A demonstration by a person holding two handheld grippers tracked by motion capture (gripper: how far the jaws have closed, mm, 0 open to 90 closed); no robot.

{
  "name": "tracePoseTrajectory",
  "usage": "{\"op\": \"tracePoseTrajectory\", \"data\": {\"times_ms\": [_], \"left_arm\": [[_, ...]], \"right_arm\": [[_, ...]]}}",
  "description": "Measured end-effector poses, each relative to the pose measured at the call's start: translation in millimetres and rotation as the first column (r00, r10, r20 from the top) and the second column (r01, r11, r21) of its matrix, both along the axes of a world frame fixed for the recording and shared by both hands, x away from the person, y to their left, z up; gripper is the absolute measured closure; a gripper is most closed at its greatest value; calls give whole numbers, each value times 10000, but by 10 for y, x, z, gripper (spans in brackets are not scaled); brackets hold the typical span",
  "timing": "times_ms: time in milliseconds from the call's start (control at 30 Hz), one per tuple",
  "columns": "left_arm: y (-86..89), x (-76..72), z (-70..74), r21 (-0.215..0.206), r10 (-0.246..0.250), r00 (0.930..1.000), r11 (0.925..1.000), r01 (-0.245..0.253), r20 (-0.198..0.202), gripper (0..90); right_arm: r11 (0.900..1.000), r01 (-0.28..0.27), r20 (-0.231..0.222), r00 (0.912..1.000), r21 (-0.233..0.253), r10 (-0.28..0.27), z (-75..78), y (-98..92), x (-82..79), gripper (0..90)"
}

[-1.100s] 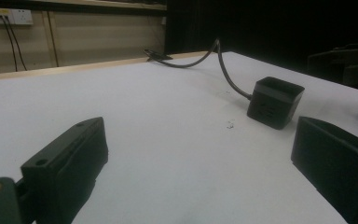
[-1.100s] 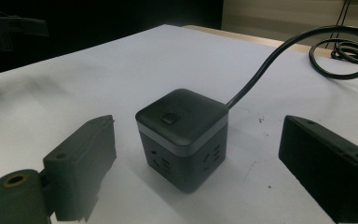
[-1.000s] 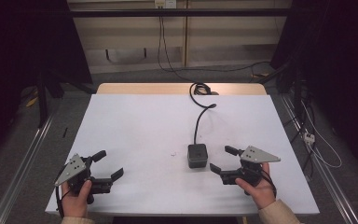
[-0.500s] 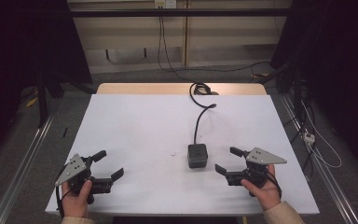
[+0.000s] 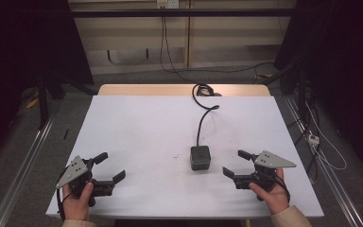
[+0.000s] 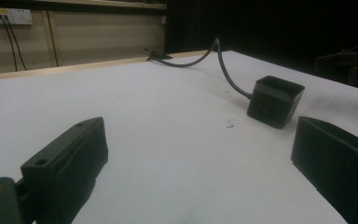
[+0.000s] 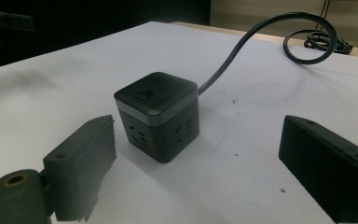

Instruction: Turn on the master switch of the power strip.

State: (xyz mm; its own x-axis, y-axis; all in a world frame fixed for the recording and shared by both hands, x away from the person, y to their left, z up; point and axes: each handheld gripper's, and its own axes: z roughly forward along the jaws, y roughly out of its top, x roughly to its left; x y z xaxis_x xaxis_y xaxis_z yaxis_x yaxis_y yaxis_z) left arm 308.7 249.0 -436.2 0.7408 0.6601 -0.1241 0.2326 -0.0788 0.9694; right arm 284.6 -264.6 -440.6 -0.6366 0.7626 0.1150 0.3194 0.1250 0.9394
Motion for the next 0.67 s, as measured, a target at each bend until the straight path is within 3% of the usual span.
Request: {"op": "tracePoseTrajectory", "data": {"times_ms": [667], "left_arm": [[-19, 35, -8, -130, 32, 10000, 9999, -33, -33, 34]], "right_arm": [[9999, 132, -88, 9999, 81, -132, -45, -96, -25, 107]]}}
